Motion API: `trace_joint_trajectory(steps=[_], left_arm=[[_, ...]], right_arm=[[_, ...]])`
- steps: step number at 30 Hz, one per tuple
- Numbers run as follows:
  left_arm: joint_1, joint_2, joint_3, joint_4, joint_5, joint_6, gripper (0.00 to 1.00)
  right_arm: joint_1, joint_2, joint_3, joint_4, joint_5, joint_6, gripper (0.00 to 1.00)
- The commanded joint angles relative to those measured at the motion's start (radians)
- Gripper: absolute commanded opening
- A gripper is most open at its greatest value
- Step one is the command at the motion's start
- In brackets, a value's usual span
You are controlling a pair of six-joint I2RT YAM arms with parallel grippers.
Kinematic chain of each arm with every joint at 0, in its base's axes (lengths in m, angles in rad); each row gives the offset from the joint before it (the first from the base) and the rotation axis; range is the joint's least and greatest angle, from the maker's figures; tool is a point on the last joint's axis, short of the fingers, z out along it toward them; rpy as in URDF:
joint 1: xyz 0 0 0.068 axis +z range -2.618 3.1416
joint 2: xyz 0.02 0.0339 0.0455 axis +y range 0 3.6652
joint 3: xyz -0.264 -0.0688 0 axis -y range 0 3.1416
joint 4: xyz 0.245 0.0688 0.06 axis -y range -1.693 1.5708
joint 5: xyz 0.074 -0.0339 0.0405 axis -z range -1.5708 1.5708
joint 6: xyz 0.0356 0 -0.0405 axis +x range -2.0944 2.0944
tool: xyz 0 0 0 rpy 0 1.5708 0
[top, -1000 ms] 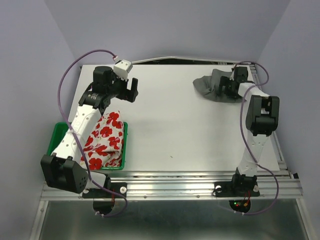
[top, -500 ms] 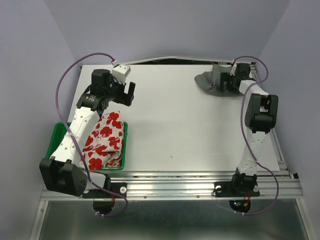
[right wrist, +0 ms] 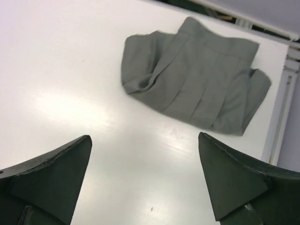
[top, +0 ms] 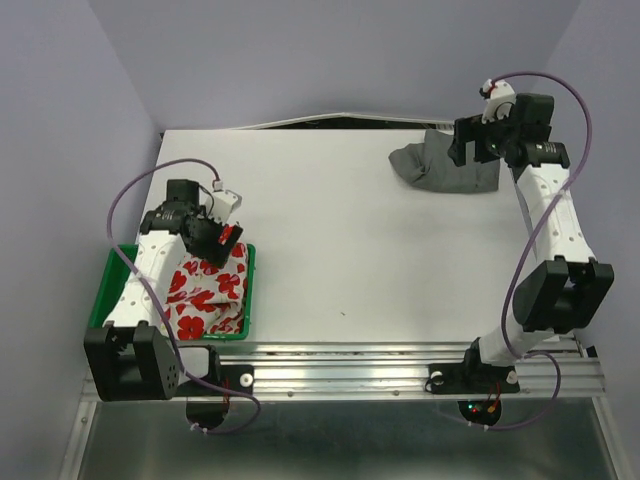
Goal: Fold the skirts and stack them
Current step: Grab the skirt from the pile
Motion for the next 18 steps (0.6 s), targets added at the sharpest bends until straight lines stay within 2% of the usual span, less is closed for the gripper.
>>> trace_joint_trajectory(steps=[1, 5, 6, 8, 11, 12, 14, 15, 18], left_arm=[[-0.004, -0.049, -0.149, -0.034, -0.041, 0.092, 0.99], [-0.004, -0.006, -0.268, 0.061, -0.111, 0.068, 0.98], [-0.004, 0.002, -0.289, 0.08, -0.119, 0.065, 0.95], [-0.004, 0.009, -0.321, 0.118, -0.139, 0.059, 0.69], [-0.004, -0.024, -0.286, 0.106, -0.13, 0.051, 0.47], [-0.004, -0.036, -0.263, 0.094, -0.122, 0.045, 0.25], [-0.004, -0.072, -0.183, 0.056, -0.102, 0.025, 0.04], [-0.003, -0.081, -0.149, 0.042, -0.101, 0.017, 0.0], [-0.003, -0.104, 0.009, -0.021, -0.082, -0.001, 0.0]], right_arm=[[0.022, -0.074, -0.15, -0.145, -0.134, -0.044, 1.0], [0.033, -0.131, -0.238, -0.191, -0.177, -0.06, 1.0], [0.033, -0.139, -0.255, -0.193, -0.187, -0.07, 1.0], [0.033, -0.161, -0.291, -0.208, -0.204, -0.066, 1.0], [0.042, -0.174, -0.311, -0.221, -0.23, -0.072, 1.0], [0.042, -0.182, -0.316, -0.224, -0.237, -0.072, 1.0], [0.042, -0.186, -0.321, -0.224, -0.259, -0.067, 1.0], [0.042, -0.188, -0.322, -0.222, -0.263, -0.066, 1.0], [0.042, -0.179, -0.305, -0.231, -0.28, -0.066, 1.0]])
